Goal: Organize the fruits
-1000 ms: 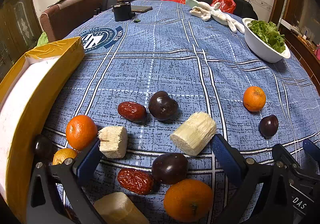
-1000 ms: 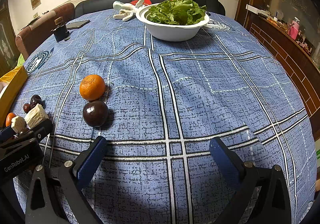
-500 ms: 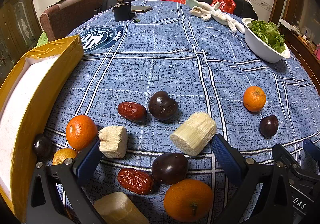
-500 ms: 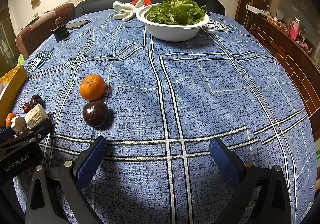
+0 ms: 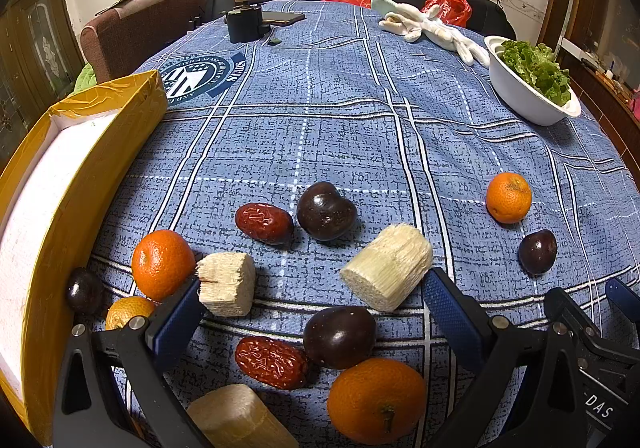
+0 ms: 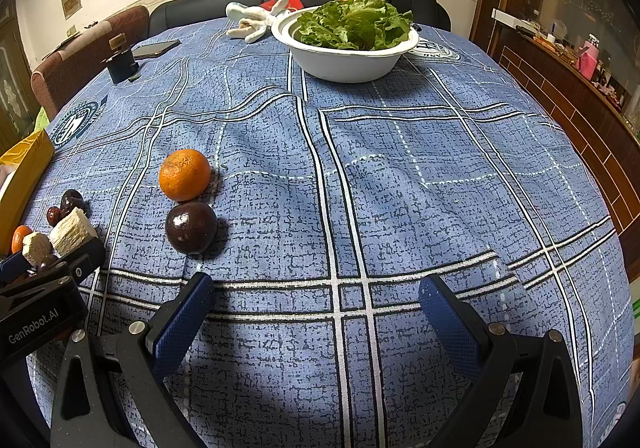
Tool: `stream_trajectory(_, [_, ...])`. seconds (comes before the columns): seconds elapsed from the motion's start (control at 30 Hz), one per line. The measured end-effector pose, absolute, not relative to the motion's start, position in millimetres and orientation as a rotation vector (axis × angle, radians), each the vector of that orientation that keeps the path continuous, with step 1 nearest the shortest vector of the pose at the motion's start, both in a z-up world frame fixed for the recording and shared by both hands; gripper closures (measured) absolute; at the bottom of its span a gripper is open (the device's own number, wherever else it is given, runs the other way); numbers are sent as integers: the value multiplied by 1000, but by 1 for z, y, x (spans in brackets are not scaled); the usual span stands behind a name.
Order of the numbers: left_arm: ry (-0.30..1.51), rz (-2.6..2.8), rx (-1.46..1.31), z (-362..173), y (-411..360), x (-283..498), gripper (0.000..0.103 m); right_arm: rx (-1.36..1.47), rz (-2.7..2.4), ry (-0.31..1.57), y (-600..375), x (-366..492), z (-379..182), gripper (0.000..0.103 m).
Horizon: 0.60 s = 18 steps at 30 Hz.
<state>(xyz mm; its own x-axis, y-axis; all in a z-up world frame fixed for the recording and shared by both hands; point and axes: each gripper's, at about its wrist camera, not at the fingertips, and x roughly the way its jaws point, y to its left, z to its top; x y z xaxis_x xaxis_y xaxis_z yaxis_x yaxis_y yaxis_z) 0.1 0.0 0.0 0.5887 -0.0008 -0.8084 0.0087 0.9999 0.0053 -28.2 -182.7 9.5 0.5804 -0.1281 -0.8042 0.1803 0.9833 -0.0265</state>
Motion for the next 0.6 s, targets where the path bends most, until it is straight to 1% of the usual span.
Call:
stream_trajectory(0.43, [944,-7,10,0,0,0,0,64,-184,934,-183,-28,10,0])
stream_trajectory(0.6, [996,-55,35,2,2,3,0,69,-186,934,-185,-28,9,0])
